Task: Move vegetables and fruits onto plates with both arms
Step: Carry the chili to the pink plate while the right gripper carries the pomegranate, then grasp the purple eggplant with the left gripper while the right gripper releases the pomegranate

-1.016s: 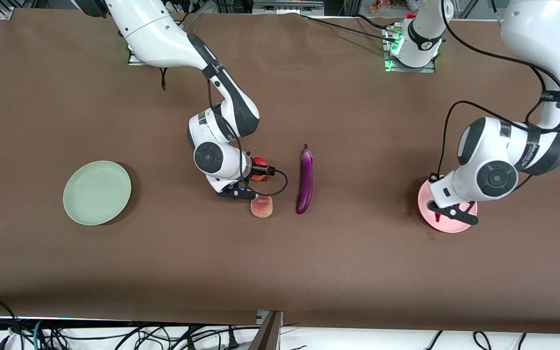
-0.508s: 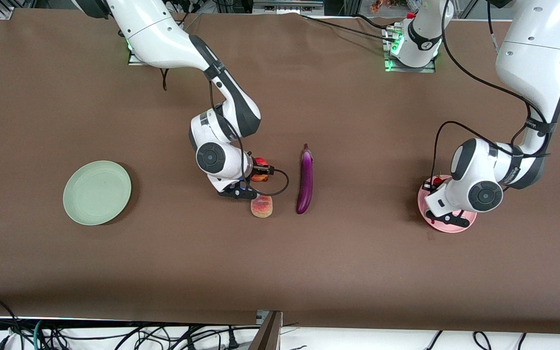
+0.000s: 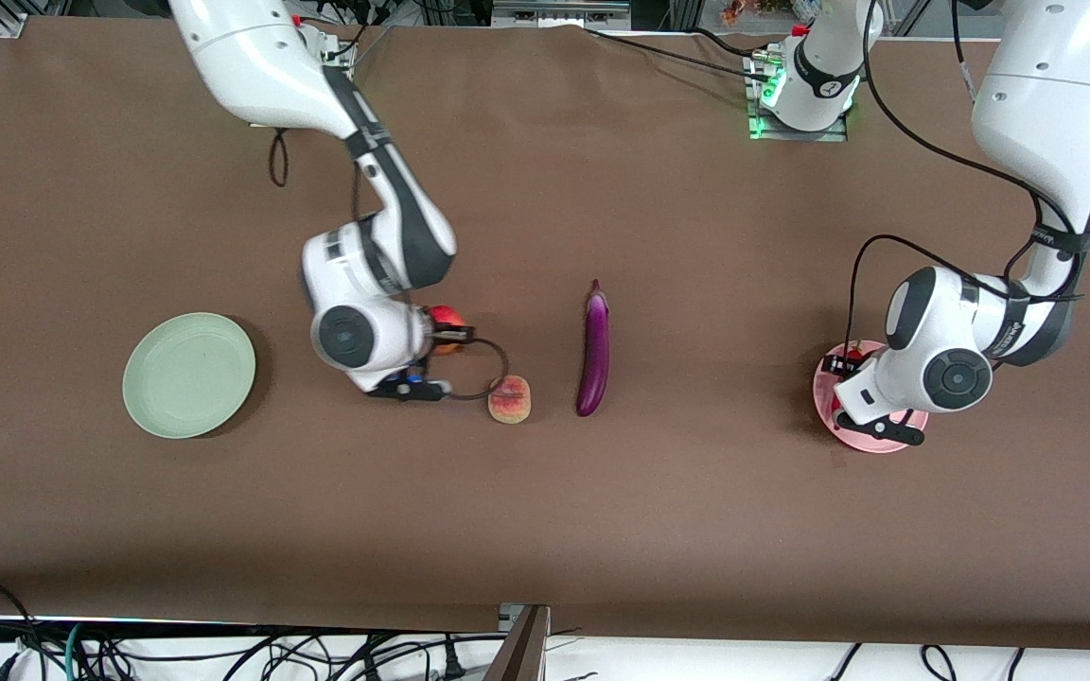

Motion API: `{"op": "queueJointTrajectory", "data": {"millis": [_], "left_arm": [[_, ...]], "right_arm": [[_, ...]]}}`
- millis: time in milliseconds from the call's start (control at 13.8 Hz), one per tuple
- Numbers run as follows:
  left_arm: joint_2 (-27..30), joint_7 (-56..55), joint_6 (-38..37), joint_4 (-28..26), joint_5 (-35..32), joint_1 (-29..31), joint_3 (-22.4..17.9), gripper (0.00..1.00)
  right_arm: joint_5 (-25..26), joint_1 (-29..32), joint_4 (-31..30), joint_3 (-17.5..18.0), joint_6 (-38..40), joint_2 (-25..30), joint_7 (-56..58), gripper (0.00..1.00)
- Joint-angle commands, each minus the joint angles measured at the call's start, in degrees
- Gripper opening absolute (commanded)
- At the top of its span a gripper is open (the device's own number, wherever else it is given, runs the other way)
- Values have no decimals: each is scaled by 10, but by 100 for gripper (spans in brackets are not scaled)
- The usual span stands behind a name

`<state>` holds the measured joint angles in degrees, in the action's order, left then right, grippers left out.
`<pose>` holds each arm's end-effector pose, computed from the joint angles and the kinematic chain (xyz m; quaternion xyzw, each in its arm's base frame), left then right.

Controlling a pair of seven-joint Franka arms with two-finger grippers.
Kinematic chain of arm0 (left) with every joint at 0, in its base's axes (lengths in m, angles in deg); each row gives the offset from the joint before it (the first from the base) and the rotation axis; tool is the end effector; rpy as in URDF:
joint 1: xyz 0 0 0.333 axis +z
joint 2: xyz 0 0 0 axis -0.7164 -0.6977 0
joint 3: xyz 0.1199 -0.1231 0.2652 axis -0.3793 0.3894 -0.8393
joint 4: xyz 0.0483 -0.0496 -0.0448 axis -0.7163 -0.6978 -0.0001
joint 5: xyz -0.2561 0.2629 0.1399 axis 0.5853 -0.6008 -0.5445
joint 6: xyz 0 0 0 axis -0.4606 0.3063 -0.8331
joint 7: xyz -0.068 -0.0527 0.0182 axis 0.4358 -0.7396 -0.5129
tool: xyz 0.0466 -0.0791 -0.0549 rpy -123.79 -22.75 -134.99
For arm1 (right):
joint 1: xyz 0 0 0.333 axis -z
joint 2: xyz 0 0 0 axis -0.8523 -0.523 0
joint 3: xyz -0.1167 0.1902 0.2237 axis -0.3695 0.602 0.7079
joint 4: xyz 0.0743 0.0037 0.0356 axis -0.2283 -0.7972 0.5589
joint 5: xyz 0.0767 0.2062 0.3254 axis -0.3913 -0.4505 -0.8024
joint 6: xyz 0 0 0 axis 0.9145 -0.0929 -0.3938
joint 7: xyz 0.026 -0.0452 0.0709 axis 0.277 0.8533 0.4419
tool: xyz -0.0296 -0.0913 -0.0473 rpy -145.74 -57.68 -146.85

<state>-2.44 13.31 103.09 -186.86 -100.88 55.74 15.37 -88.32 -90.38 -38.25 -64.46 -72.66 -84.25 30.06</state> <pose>0.6450 -0.0277 0.2287 -0.9822 0.1210 0.1329 0.0547 0.6235 0.2762 0.2603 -0.9846 0.0184 0.1710 0.0324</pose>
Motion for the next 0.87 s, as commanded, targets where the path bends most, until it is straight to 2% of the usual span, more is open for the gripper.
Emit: {"op": "queueJointTrajectory", "data": {"millis": [0, 73, 290, 580, 798], "left_arm": [[50, -6, -10, -6, 11, -8, 50, 100], [50, -12, -10, 4, 11, -9, 75, 100], [44, -62, -9, 30, 16, -48, 120, 100], [-26, -209, 2, 85, 42, -160, 119, 100], [-64, -361, 81, 104, 35, -224, 111, 100]], "right_arm": [[5, 19, -7, -84, 47, 19, 130, 24], [4, 31, -8, -106, 49, 18, 182, 24], [8, 109, -9, -112, 50, 13, 278, 24], [53, 184, -9, -114, 11, -21, 358, 24], [54, 206, -11, -113, 0, -30, 379, 24]]}}
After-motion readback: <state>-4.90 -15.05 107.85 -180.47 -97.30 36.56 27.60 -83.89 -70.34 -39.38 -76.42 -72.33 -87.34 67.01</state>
